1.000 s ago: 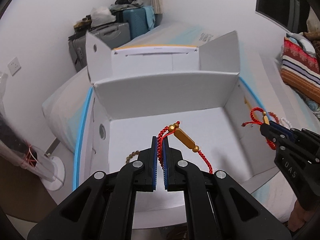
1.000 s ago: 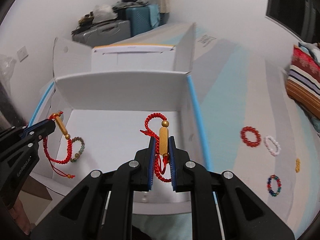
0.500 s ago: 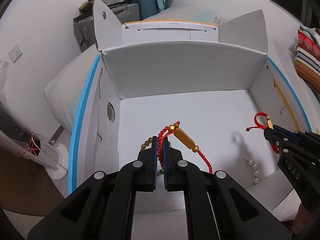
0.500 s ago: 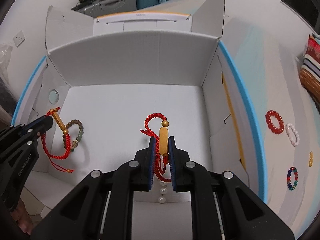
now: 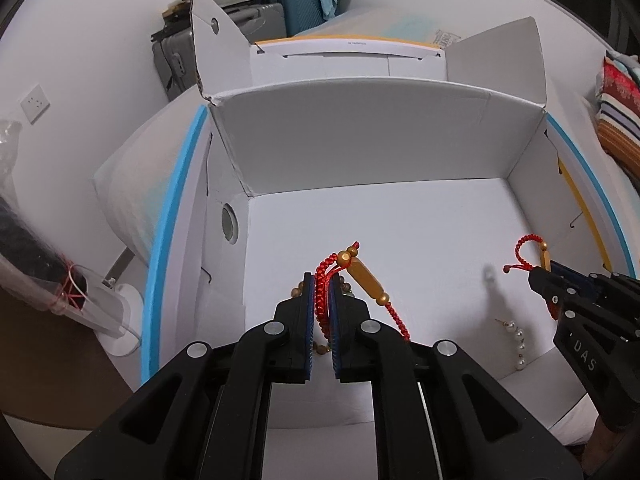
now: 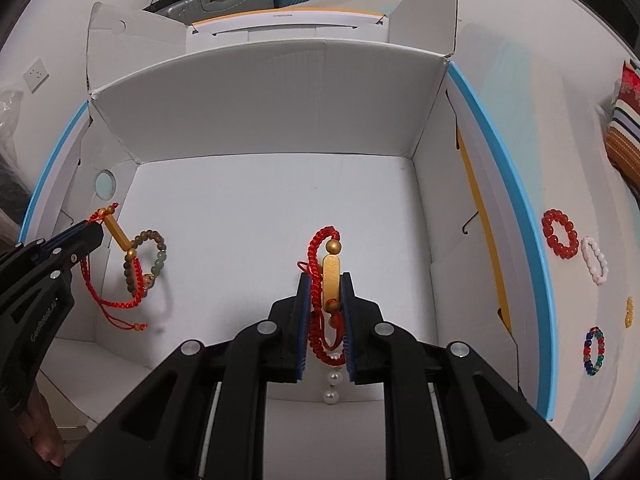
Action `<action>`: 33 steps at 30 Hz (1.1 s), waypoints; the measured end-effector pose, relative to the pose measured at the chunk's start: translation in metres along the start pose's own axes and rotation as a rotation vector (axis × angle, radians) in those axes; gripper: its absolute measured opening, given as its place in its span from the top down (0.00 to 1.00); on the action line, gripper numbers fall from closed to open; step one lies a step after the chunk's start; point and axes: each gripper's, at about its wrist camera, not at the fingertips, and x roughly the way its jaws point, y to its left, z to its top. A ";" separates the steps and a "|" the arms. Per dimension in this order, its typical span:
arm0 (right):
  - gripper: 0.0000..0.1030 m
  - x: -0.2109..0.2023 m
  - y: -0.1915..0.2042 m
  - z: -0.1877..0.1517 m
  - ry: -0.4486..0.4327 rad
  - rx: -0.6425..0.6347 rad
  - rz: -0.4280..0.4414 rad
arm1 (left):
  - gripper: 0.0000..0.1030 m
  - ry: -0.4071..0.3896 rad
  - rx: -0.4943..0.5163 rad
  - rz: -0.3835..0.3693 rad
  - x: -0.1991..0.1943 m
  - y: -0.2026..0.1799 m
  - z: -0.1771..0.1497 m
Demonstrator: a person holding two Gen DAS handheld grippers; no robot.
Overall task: Organize jewelry
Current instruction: 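Lower the red cord bracelets into the box with both tools, then open the left tool to release its red cord bracelet while the right tool releases its own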
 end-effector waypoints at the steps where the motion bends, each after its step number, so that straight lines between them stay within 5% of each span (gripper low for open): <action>1: 0.77 -0.001 0.000 0.000 -0.003 -0.001 0.005 | 0.91 -0.001 0.001 -0.001 -0.001 0.000 0.000; 15: 0.31 -0.023 0.002 0.000 -0.069 0.003 0.037 | 0.38 -0.053 -0.031 0.021 -0.020 0.005 0.002; 19: 0.21 -0.034 0.003 0.002 -0.099 -0.002 0.040 | 0.33 -0.073 -0.036 0.020 -0.028 0.008 0.004; 33: 0.07 -0.064 -0.015 -0.004 -0.171 0.021 0.040 | 0.08 -0.159 -0.031 -0.017 -0.063 -0.009 0.010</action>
